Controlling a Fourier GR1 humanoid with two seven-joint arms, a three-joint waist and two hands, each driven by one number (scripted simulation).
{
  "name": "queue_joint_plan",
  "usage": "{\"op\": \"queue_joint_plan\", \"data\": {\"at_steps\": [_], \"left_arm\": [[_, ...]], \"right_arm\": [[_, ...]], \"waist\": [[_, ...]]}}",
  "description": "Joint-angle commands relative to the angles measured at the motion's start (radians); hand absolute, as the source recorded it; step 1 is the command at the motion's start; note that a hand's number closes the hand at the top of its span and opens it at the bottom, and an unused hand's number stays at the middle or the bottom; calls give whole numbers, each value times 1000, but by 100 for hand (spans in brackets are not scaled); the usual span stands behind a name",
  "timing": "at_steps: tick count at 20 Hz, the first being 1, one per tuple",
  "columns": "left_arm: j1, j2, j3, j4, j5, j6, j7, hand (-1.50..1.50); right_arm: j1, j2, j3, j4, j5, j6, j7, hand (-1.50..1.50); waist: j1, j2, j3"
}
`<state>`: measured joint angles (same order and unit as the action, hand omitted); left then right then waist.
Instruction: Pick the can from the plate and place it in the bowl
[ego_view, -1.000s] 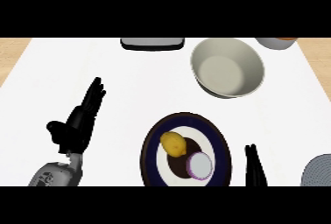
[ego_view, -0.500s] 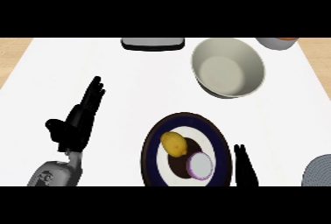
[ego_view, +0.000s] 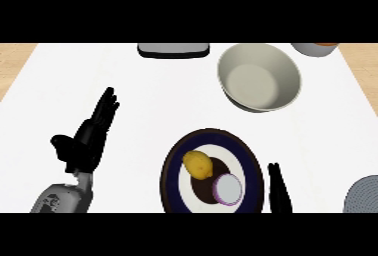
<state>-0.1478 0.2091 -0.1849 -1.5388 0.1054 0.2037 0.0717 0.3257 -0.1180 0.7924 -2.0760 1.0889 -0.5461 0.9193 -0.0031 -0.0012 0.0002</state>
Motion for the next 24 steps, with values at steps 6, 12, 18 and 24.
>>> {"op": "queue_joint_plan", "data": {"at_steps": [6,12,18,24], "left_arm": [[-27,-42,-12,8,-36,18,25,0],[-17,-26,20,34,-33,-16,7,0],[13,-62,22,26,-49,-23,-18,0],[10,-70,30,-3,-69,-40,9,0]], "right_arm": [[-35,82,22,35,-132,-97,-30,-150],[-48,107,21,135,-184,-179,-78,-150],[-69,76,-36,274,-351,-273,-228,-150],[-157,116,-60,386,-293,-270,-144,-150]], "waist": [[1,2,0],[2,2,0],[3,1,0],[3,1,0]]}}
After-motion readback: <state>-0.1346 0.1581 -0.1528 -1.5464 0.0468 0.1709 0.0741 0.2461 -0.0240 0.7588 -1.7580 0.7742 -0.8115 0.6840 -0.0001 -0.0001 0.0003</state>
